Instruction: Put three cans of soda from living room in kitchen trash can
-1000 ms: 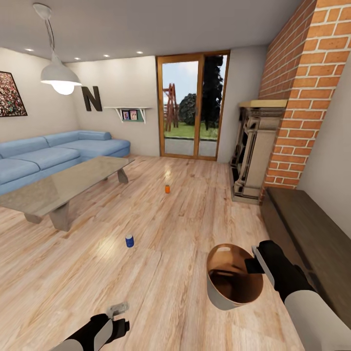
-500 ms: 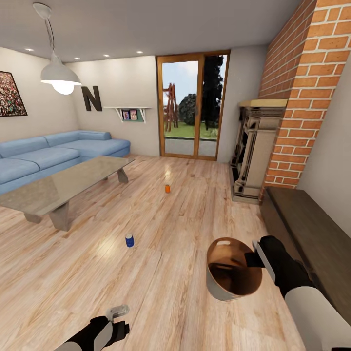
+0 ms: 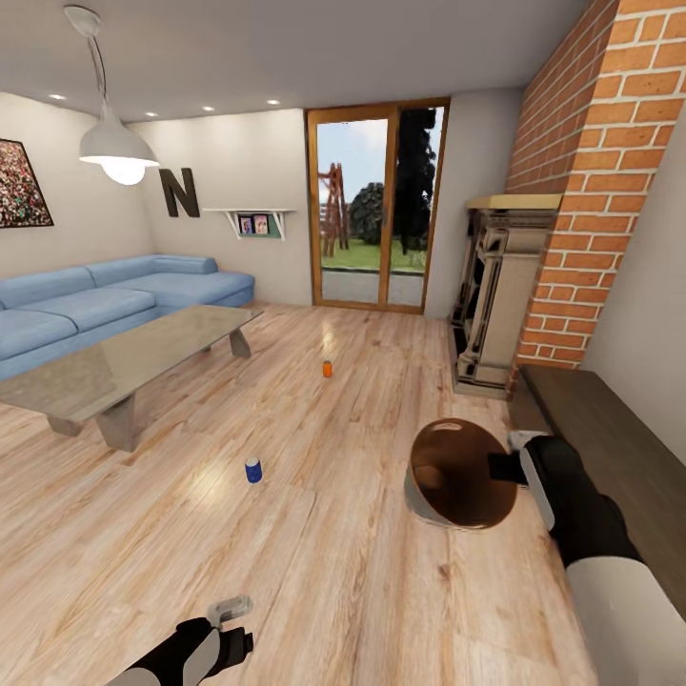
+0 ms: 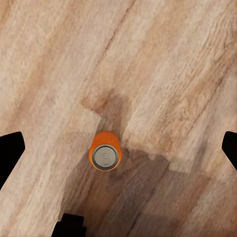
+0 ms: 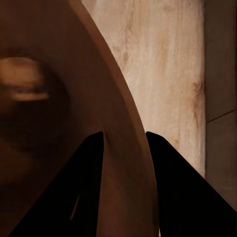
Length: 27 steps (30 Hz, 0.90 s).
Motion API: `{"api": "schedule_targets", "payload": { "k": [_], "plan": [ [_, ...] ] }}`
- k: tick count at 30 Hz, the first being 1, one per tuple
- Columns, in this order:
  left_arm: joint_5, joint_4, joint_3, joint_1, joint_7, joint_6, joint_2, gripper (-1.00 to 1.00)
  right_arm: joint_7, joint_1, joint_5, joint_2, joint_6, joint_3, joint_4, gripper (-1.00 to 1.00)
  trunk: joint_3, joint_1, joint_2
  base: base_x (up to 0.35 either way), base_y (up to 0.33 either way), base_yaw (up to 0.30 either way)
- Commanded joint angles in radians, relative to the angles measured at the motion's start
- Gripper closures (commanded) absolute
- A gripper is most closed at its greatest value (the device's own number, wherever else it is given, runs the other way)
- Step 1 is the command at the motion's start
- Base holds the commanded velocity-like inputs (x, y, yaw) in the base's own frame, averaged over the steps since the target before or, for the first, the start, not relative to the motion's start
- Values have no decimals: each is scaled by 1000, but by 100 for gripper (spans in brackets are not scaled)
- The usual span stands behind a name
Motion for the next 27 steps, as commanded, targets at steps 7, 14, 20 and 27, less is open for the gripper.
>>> {"api": "schedule_targets", "payload": {
  "k": [7,14,20,27],
  "plan": [
    [0,0,0,1,0,0,0,-100,3,3,-14,33,0,-1,-125,100,-12,15,-28,0,0,0],
    [0,1,0,4,0,0,0,-100,3,4,-12,39,0,0,-140,100,-34,42,-77,0,0,0],
    [1,0,1,16,0,0,0,-100,3,4,-12,40,0,-1,-140,100,-53,65,-119,0,0,0],
    [2,1,1,20,-1,0,0,-100,3,4,-12,39,0,-1,-140,100,-75,92,-168,0,0,0]
  ]
}}
